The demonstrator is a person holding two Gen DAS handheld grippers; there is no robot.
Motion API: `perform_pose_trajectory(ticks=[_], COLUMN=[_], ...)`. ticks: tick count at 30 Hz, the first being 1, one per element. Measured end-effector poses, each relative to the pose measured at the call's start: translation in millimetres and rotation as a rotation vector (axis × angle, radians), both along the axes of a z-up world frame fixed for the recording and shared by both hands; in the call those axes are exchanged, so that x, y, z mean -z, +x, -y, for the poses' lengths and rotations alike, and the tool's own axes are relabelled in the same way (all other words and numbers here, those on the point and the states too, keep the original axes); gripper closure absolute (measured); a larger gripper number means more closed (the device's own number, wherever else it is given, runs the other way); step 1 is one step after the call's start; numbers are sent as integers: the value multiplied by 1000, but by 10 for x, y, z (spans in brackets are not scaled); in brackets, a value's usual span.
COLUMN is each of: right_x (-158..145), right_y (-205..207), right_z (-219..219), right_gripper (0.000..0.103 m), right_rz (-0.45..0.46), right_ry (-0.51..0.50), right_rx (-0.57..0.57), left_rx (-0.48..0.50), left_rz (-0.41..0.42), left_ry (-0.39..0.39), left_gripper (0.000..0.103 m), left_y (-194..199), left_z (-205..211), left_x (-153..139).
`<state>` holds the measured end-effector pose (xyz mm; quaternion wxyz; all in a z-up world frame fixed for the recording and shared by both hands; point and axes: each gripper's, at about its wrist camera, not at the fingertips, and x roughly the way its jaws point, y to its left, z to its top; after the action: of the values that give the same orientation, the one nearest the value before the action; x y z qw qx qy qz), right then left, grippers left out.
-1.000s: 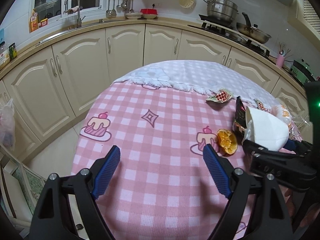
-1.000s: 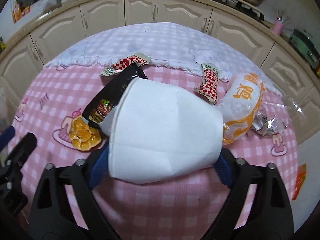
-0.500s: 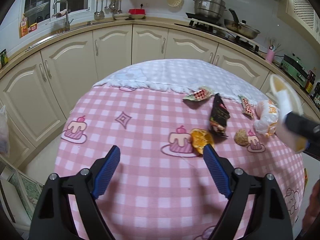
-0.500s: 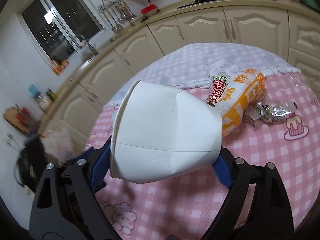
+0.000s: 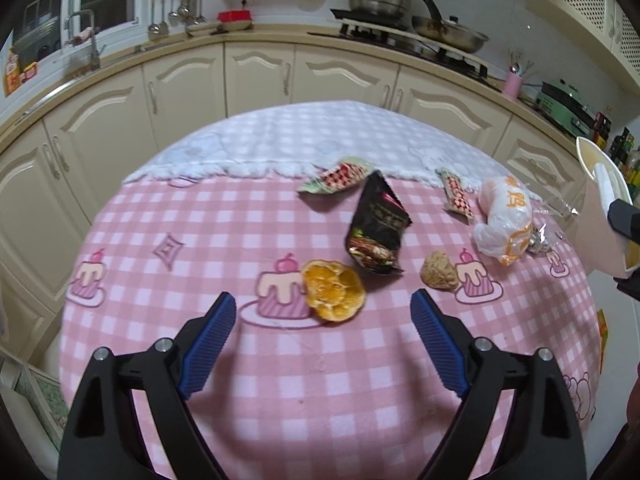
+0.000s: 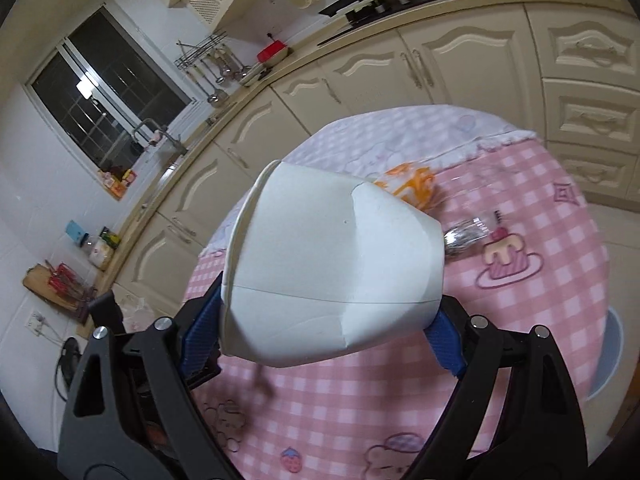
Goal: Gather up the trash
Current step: 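Grasp the dried orange slice with the left gripper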
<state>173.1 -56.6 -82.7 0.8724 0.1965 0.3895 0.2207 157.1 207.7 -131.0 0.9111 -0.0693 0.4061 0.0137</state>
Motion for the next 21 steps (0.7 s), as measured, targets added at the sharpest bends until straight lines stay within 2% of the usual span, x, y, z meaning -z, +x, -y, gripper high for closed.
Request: perform_pose_trajectory(ticks=[5,8,10,12,15,17,21], right_x=[116,189,228,252,262,255,230], right_y=[50,75,97,116,116,104,69], right_z=[74,88,123,124,134,140,164], right_gripper=[17,17,17,17,17,17,17], right_rz=[-23,-42,-54,-60,-64,-62,-56], right_ry=[-25,-29,-26,-26,-21,-18,-17], right_rx=[29,33,32,33,34,33,33], left_rx=[-24,-21,-19,-50,-78,-86,-71], left_rz=[-66,-57,-54,-47,-43,-41,-30], left_ry=[26,19,-1,12,2,-10,-47], left_gripper=[14,15,25,53,71,80,84], left_y=[186,218,223,222,225,217,164], left_z=[28,25,2,-36,-124,-187,-268], left_x=[137,135,143,128,127,124,112])
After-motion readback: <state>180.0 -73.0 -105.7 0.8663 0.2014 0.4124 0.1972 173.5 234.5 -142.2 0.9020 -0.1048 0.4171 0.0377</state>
